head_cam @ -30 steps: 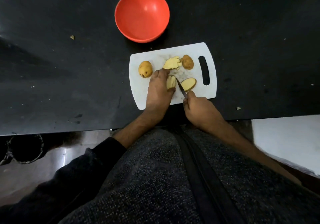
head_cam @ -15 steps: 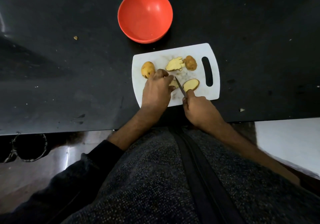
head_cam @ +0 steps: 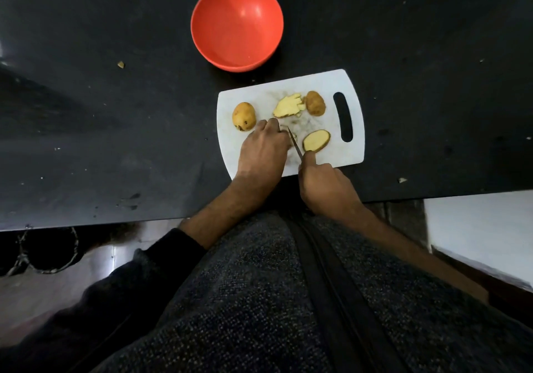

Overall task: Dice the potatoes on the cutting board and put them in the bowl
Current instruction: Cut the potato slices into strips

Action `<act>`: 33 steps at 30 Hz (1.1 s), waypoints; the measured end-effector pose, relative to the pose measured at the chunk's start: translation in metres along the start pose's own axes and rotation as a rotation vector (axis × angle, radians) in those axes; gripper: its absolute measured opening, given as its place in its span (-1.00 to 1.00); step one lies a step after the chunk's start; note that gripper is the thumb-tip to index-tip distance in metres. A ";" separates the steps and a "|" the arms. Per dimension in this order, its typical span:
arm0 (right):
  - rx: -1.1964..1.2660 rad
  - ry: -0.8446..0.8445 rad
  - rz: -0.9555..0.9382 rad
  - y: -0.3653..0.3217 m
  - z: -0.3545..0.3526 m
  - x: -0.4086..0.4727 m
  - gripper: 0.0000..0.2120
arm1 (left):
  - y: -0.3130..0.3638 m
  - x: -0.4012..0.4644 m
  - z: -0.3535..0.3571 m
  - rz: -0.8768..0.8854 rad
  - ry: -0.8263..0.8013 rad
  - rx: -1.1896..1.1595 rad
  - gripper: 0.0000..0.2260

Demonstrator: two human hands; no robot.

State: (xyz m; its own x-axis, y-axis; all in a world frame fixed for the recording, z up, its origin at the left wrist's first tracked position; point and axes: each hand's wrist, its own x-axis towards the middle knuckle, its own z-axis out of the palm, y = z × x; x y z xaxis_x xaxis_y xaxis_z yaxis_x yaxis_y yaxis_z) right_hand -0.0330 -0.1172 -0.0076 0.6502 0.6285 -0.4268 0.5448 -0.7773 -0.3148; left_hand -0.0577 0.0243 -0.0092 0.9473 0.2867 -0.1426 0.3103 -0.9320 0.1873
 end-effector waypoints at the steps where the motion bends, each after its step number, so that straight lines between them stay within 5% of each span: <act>1: -0.003 -0.003 0.003 0.000 0.000 0.000 -0.79 | 0.000 0.000 -0.001 0.005 -0.005 -0.001 -0.82; 18: 0.087 -0.241 0.122 0.002 -0.010 -0.016 -0.90 | -0.005 -0.001 0.006 -0.033 -0.002 -0.120 -0.83; 33: 0.042 -0.027 0.022 -0.006 -0.015 -0.005 -0.77 | -0.013 -0.005 0.003 -0.090 -0.041 -0.276 -0.70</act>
State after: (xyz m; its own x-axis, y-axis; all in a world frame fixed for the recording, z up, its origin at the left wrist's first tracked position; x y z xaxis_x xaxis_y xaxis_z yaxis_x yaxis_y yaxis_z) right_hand -0.0317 -0.1147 0.0088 0.6473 0.6106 -0.4563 0.5070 -0.7919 -0.3403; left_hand -0.0668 0.0341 -0.0139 0.9128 0.3511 -0.2088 0.4081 -0.8062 0.4284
